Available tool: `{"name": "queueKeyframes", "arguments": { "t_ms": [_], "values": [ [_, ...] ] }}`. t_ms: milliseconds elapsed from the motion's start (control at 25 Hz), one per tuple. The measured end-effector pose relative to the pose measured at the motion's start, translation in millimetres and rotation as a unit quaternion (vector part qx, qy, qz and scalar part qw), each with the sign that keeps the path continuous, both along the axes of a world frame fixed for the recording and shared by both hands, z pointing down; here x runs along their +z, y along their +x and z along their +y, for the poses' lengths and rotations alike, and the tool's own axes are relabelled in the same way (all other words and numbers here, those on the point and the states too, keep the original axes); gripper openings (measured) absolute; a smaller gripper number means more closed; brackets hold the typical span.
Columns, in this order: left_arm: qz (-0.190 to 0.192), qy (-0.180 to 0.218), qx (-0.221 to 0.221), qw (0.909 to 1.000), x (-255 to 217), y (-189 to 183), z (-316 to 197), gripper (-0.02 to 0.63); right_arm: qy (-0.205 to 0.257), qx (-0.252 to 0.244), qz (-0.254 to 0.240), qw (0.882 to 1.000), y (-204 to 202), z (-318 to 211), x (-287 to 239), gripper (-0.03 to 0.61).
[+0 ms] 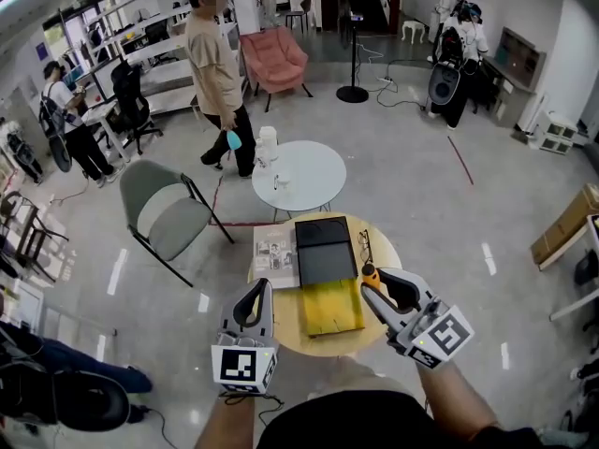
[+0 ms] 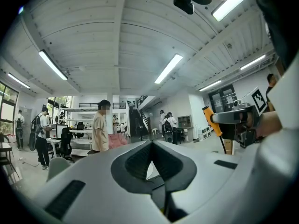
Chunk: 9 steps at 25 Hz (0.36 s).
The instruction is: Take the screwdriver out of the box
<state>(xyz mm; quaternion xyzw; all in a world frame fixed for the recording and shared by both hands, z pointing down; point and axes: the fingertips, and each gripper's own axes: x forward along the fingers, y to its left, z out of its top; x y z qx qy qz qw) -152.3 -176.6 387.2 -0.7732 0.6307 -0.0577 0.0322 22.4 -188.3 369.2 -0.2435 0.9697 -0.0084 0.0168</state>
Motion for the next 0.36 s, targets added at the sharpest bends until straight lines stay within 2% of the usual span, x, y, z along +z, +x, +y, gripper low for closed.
{"name": "queueKeyframes", "arguments": {
  "t_ms": [360],
  "values": [
    [0.0, -0.003, 0.003, 1.0, 4.6, 1.4, -1.5, 0.014, -0.003, -0.001, 0.001, 1.0, -1.5, -0.8, 3.7, 0.126]
  ]
}}
